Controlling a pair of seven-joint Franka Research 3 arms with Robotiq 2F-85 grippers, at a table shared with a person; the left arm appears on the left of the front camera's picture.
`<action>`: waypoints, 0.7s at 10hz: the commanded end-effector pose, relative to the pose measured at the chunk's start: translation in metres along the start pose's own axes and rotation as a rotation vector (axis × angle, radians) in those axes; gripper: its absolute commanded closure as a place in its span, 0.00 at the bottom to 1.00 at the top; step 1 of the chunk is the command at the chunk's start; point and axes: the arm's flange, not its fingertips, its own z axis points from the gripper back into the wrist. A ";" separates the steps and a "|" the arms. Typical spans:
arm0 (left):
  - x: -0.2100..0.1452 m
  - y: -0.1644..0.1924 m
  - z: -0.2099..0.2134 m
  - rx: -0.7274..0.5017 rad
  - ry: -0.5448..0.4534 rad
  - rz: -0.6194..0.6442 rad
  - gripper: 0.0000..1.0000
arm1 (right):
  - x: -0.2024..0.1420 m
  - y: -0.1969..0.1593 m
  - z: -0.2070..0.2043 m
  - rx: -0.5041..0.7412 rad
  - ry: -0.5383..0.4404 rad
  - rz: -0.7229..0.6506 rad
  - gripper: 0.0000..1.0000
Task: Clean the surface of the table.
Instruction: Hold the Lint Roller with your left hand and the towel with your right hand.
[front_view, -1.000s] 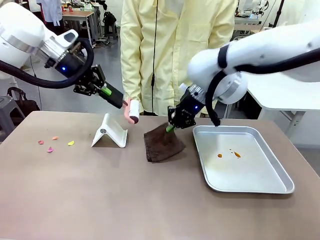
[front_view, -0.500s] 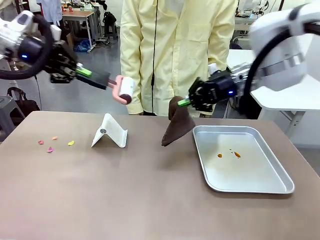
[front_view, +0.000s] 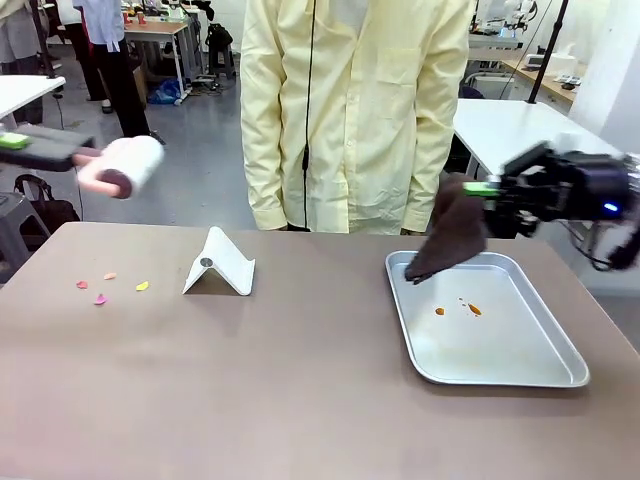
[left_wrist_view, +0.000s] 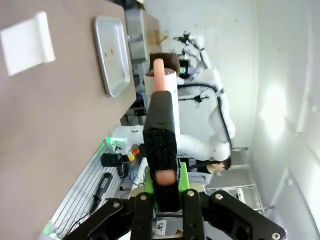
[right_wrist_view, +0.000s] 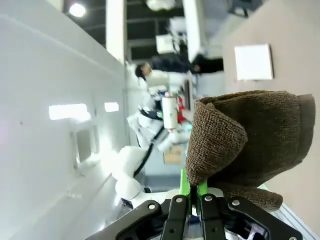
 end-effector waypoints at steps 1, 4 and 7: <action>-0.032 0.013 0.042 0.002 -0.104 0.001 1.00 | -0.054 -0.010 0.044 0.089 -0.137 0.098 0.98; -0.111 0.030 0.087 0.040 -0.267 0.088 1.00 | -0.091 -0.043 0.096 0.163 -0.257 0.120 0.98; -0.130 0.047 0.102 0.001 -0.270 0.039 1.00 | -0.096 -0.083 0.135 0.143 -0.240 0.156 0.98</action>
